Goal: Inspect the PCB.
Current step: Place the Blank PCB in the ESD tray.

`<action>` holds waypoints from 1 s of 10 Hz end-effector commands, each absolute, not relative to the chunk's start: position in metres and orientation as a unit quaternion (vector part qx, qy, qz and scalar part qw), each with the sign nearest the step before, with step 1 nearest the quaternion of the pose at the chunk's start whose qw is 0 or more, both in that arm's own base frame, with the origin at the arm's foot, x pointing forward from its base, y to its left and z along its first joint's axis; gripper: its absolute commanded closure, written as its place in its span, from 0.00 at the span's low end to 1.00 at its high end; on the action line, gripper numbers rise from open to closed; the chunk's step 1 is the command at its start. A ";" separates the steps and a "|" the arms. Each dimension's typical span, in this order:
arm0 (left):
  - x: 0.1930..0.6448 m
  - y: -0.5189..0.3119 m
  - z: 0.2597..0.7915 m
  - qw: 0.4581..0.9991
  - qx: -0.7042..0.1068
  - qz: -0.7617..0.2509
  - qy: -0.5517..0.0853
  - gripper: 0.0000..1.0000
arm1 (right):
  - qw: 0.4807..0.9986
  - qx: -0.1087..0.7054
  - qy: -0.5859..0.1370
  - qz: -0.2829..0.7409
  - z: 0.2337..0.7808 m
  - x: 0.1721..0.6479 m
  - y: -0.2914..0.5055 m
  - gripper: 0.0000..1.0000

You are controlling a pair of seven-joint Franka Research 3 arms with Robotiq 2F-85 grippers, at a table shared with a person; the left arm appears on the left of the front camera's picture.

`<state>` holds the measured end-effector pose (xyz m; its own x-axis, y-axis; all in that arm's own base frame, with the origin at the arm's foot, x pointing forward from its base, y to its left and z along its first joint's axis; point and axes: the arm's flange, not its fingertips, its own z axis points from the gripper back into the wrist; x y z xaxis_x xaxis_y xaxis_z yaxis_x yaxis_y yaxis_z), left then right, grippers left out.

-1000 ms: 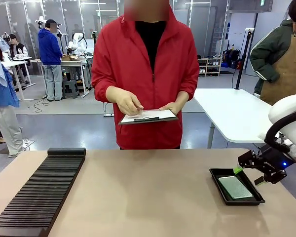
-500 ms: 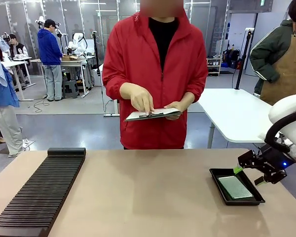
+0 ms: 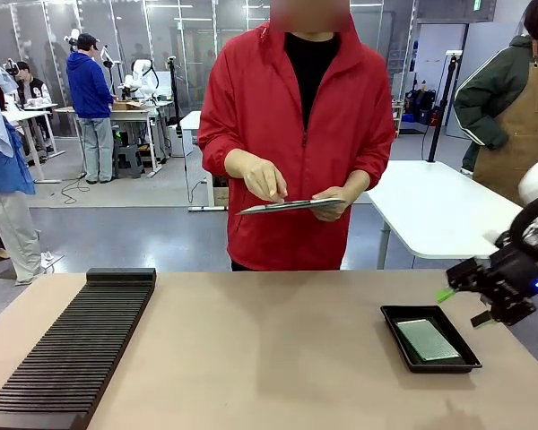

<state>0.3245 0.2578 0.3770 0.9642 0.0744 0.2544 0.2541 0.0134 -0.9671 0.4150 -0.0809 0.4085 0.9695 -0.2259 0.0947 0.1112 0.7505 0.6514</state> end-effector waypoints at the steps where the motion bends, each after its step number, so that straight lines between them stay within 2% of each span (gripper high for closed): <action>1: 0.323 0.258 0.377 0.702 -0.699 -0.063 -0.118 0.00 | 0.883 0.448 -0.053 -0.132 0.454 0.391 -0.139 0.00; 6: 0.323 0.258 0.377 0.702 -0.699 -0.063 -0.118 0.00 | 0.725 0.684 0.016 -0.080 0.441 0.319 -0.250 0.00; 7: 0.323 0.258 0.377 0.702 -0.699 -0.063 -0.118 0.00 | 0.707 0.703 0.013 -0.074 0.435 0.304 -0.264 0.00; 10: 0.323 0.258 0.377 0.702 -0.699 -0.063 -0.118 0.00 | 0.713 0.698 0.003 -0.064 0.429 0.297 -0.265 0.00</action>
